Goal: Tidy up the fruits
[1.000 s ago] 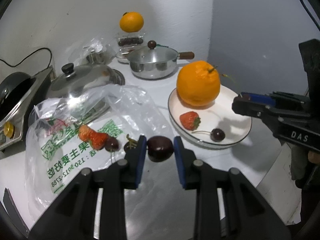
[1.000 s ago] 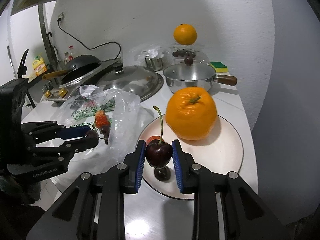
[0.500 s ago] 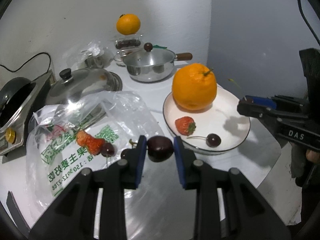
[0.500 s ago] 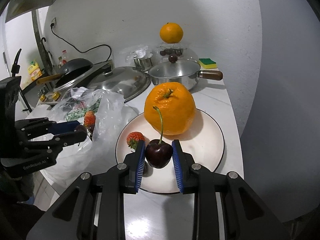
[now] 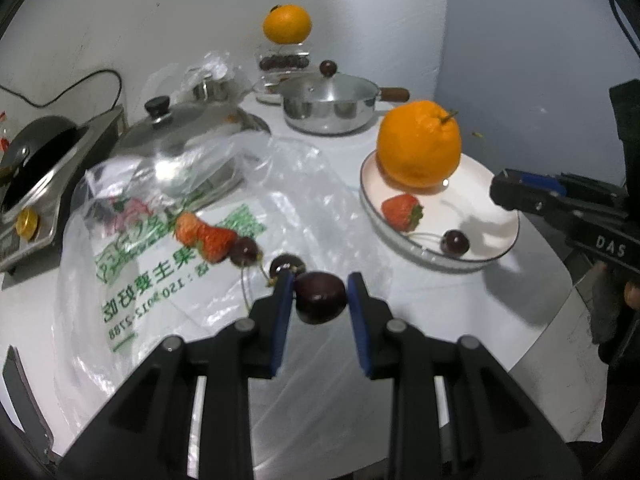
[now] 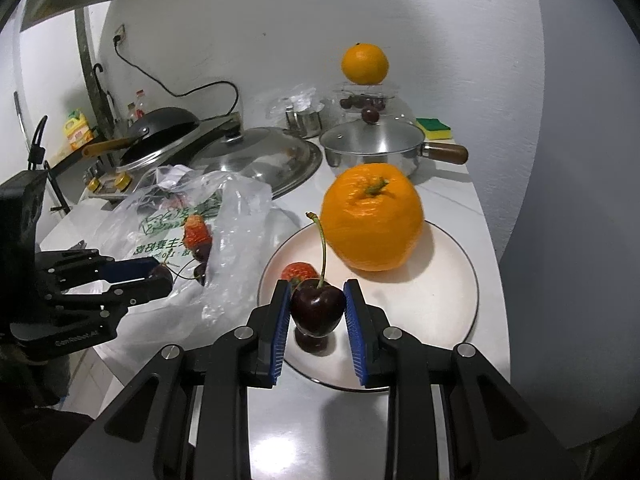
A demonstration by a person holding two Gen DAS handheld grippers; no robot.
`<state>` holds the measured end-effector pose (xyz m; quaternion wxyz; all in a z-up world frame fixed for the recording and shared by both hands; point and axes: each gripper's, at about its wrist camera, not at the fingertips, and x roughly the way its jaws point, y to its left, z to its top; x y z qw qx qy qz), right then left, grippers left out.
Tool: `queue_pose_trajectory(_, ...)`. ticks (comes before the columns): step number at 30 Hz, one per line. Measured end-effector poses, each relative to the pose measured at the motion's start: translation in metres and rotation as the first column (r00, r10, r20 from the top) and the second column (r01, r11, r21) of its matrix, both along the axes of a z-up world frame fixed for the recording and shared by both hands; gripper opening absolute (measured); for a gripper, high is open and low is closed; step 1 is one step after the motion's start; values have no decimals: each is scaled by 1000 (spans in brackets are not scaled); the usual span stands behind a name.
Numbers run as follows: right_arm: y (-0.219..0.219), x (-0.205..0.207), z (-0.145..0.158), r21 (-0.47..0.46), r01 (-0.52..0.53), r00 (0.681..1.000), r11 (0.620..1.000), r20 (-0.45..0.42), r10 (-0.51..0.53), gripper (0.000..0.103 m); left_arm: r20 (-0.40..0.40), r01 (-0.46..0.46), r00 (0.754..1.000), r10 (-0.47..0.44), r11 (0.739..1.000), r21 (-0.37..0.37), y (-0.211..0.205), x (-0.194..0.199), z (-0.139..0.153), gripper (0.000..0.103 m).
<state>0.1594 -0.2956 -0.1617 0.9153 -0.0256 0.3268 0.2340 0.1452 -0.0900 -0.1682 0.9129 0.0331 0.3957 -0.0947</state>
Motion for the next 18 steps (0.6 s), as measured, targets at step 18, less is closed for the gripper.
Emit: queue_pose_trajectory(18,53,1,0,-67,-40,999,997,-18,39,29,-48,-56,997,54,998,-36,53,-6,-29,29)
